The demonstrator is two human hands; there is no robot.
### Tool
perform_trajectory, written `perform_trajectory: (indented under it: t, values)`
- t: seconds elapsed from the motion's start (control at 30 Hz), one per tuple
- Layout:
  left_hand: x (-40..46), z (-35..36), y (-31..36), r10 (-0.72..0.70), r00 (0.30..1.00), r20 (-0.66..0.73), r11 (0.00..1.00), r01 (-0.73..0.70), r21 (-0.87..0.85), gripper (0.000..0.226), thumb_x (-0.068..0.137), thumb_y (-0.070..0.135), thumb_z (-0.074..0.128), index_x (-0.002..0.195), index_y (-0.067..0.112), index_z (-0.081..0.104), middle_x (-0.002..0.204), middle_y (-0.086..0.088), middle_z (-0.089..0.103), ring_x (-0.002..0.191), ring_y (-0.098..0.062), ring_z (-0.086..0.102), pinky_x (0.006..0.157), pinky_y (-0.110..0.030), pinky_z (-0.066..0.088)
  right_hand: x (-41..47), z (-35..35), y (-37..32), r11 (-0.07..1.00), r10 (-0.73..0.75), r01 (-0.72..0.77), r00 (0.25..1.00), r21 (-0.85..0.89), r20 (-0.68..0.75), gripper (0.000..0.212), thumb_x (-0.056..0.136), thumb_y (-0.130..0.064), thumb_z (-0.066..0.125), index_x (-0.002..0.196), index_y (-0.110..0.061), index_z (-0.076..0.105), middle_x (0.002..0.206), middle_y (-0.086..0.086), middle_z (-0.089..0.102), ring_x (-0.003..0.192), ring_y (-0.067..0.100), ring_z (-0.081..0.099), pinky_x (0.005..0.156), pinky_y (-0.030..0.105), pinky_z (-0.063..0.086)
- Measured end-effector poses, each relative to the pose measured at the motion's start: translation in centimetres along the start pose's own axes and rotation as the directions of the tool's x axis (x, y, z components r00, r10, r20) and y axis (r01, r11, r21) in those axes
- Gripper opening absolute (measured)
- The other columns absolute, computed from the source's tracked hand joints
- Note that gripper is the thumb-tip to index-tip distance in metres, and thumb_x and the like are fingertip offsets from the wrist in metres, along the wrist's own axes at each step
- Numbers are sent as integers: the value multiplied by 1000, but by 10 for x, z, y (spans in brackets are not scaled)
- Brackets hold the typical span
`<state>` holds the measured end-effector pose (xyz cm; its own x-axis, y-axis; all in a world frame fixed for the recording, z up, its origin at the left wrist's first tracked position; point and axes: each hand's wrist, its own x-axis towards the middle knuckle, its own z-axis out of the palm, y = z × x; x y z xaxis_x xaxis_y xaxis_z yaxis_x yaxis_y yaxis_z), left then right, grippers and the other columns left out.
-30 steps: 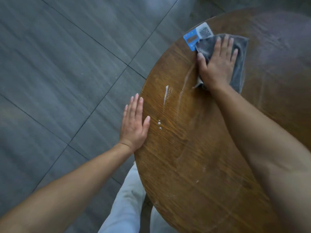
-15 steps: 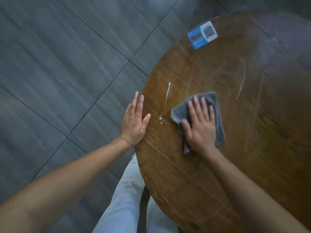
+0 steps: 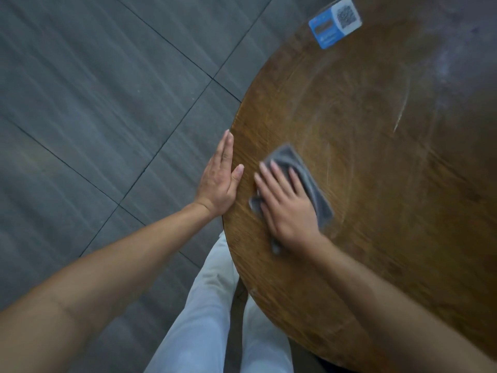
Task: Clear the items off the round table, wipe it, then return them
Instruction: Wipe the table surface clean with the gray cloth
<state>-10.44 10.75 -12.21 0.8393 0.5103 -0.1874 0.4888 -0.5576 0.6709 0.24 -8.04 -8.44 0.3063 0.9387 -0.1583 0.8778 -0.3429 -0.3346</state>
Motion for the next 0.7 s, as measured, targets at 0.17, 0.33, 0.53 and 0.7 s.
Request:
perform_trajectory:
  t: [0.17, 0.33, 0.53, 0.7]
  values:
    - [1, -2, 2, -25, 999, 34, 999, 24, 28, 71, 107, 44, 27, 163, 8, 3, 173, -9, 2, 156, -11, 9, 126, -44, 26, -76, 0, 26, 1000, -3, 5, 992, -19, 125, 60, 108, -40, 36, 162, -15, 29, 172, 6, 21, 161, 24, 11, 125, 57, 22]
    - [0, 0, 1, -33, 999, 23, 999, 33, 23, 71, 107, 42, 29, 163, 7, 5, 173, -10, 4, 154, -7, 9, 126, -37, 23, 33, -37, 102, 882, 466, -471, 879, -22, -102, 67, 108, -43, 30, 165, -11, 18, 174, 10, 12, 161, 24, 6, 130, 49, 5]
    - [-1, 0, 1, -28, 1000, 13, 999, 28, 28, 70, 107, 40, 30, 163, 5, 8, 172, -12, 7, 153, -8, 11, 125, -32, 22, 84, -33, 70, 823, 564, -567, 813, 24, -143, 70, 107, -44, 29, 165, -9, 13, 174, 11, 8, 161, 26, 4, 130, 51, 6]
    - [0, 0, 2, -16, 1000, 1, 999, 16, 34, 69, 107, 39, 31, 162, 2, 11, 171, -17, 12, 153, -10, 14, 124, -35, 24, -39, 16, -40, 974, 220, -225, 971, 40, 94, 72, 108, -56, 31, 165, -15, 17, 174, 6, 7, 162, 23, -1, 130, 52, 5]
